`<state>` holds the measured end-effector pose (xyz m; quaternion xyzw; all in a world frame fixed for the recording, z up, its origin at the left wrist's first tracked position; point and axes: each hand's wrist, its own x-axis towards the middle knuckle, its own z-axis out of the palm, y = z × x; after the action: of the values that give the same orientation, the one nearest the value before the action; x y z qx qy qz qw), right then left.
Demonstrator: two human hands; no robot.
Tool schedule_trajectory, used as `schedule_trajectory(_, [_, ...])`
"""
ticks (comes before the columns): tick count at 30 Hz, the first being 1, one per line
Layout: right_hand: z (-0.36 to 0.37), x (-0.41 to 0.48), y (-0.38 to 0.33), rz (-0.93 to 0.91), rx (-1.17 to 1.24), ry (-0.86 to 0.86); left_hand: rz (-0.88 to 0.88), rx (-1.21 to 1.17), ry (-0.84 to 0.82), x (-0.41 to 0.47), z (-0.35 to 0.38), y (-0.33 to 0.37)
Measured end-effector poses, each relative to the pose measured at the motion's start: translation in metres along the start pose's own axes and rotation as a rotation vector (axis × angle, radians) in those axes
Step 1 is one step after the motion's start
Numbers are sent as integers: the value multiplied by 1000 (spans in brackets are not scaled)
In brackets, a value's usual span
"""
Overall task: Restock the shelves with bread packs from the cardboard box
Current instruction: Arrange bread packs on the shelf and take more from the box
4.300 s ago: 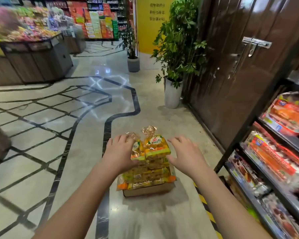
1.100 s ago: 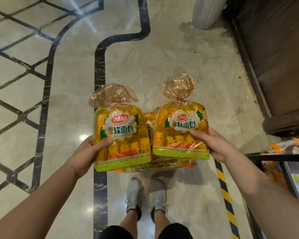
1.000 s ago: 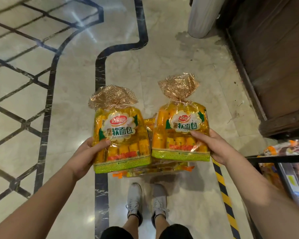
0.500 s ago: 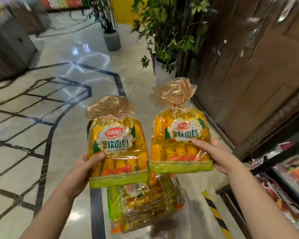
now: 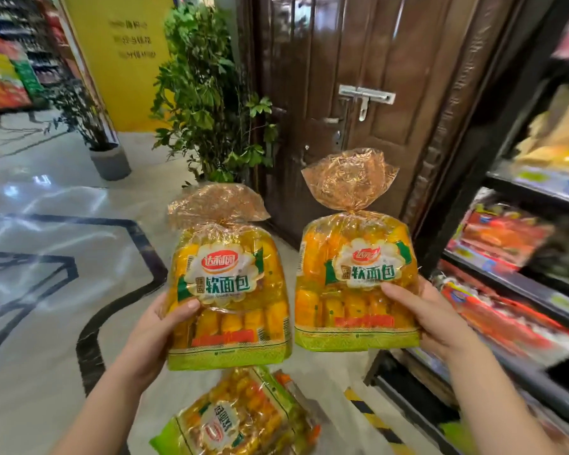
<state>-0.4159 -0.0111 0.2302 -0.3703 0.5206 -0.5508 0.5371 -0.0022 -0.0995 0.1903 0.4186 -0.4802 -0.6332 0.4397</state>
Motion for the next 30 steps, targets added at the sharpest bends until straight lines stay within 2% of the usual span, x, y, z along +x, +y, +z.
schedule_trajectory(6, [-9, -92, -3, -79, -6, 254, 24, -4, -263, 23, 40, 14])
schedule_trajectory(13, [-39, -221, 15, -111, 59, 561, -48, -31, -557, 11, 127, -1])
schedule_trajectory(22, [-89, -411, 22, -208, 22, 937, -99, 57, -906, -58, 298, -31])
schedule_trajectory(30, [-172, -576, 36, -213, 31, 1215, -163, 89, -1083, -173, 463, -80])
